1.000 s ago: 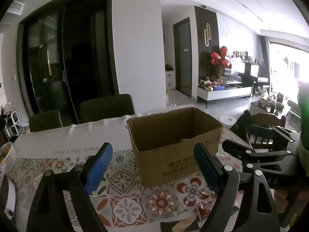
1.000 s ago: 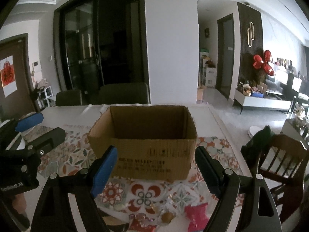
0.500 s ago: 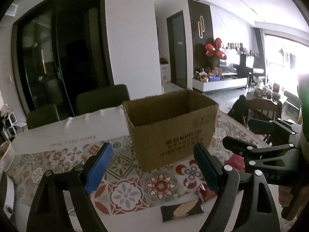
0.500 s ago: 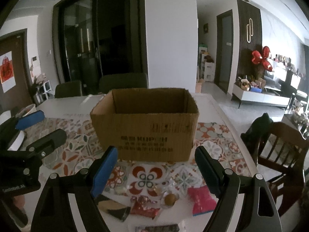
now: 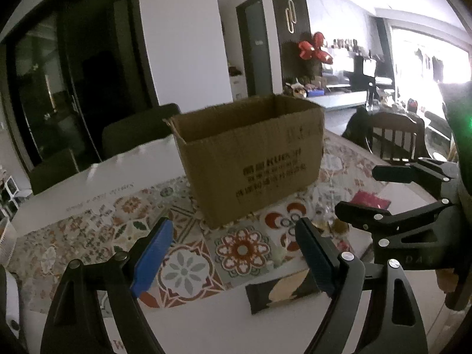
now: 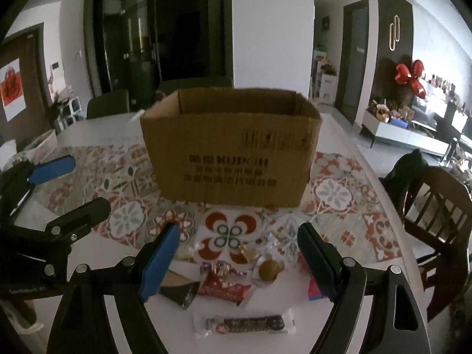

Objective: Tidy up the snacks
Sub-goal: 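Move both tools back from the box toward the remaining snacks, then grasp the foil-wrapped candy with the right tool while the left tool grasps the small white item, then lift and carry both held items over the cardboard box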

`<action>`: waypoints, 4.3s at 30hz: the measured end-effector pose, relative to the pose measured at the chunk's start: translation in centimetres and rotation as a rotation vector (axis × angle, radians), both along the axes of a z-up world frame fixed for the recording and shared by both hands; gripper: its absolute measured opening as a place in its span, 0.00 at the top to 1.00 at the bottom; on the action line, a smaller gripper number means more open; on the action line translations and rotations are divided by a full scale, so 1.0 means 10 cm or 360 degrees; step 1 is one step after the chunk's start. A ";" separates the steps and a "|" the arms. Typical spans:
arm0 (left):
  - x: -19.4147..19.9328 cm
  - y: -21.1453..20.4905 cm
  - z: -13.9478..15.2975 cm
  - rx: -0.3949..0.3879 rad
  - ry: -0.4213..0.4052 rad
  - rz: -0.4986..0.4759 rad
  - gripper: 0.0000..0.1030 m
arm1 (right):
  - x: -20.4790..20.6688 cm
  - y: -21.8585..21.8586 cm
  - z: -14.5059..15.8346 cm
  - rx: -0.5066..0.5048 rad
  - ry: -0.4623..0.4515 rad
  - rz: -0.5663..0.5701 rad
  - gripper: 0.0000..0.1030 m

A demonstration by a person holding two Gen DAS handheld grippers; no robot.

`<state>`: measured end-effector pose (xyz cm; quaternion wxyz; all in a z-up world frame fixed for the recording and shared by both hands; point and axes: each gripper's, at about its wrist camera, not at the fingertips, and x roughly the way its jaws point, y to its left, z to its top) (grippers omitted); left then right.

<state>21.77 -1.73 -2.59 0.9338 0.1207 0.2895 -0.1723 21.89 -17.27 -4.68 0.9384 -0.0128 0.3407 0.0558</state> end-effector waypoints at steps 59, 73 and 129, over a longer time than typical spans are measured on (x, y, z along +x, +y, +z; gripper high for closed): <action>0.67 -0.38 -1.08 -0.0194 0.0638 -0.0206 0.82 | 0.52 0.02 -0.95 0.0233 0.0467 0.0197 0.63; 0.59 -0.27 -0.94 -0.0231 0.0583 -0.0135 0.85 | 0.44 0.04 -0.94 0.0284 0.0434 0.0172 0.73; 0.49 -0.24 0.89 -0.0306 -0.0153 -0.0046 0.85 | 0.32 -0.26 0.89 0.0270 -0.0345 0.0082 0.72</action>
